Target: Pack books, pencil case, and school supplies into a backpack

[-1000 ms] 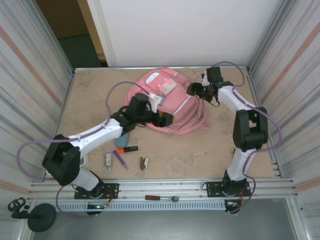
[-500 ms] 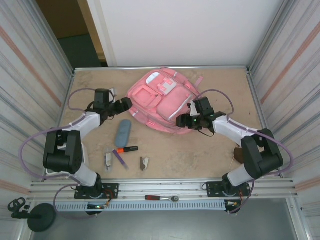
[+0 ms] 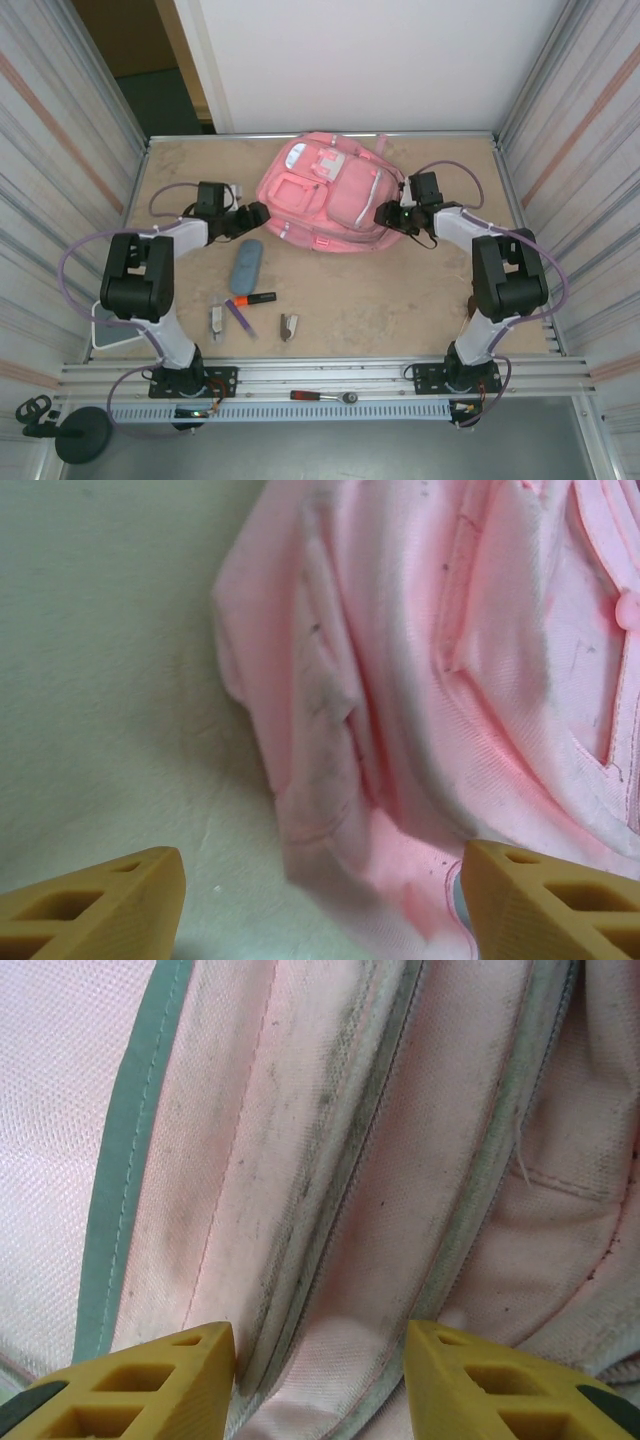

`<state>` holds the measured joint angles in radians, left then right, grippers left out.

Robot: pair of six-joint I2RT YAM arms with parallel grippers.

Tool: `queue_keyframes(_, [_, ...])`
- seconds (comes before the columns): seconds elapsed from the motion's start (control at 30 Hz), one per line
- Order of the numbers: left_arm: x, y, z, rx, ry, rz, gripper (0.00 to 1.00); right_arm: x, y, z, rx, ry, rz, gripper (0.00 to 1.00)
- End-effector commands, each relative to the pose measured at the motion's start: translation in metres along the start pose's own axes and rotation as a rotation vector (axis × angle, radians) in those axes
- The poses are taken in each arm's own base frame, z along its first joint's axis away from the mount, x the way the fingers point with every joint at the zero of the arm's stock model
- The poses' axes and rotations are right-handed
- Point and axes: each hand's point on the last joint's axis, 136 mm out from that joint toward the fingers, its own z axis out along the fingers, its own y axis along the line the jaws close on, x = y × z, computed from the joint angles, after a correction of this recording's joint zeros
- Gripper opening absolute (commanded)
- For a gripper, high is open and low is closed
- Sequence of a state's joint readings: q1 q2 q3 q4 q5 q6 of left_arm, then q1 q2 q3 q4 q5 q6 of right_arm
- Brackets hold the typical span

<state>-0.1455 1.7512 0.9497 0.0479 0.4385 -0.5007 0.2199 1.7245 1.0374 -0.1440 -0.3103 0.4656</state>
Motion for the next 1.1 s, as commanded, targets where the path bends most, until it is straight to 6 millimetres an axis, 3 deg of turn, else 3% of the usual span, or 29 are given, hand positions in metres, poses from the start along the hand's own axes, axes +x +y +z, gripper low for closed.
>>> queue_keyframes(0.0, [0.006, -0.017, 0.007, 0.035, 0.038, 0.063, 0.7, -0.006, 0.003, 0.002, 0.006, 0.006, -0.03, 0.46])
queue_keyframes(0.47, [0.04, -0.026, 0.04, 0.068, 0.124, 0.053, 0.51, -0.013, -0.001, 0.0, 0.006, 0.029, -0.036, 0.54])
queue_keyframes(0.83, [0.051, -0.032, 0.03, 0.078, 0.113, 0.074, 0.54, -0.014, -0.005, -0.001, 0.008, 0.041, -0.032, 0.57])
queue_keyframes(1.07, [0.055, -0.037, 0.037, 0.069, 0.129, 0.088, 0.52, -0.016, -0.001, -0.005, -0.006, 0.038, -0.028, 0.58])
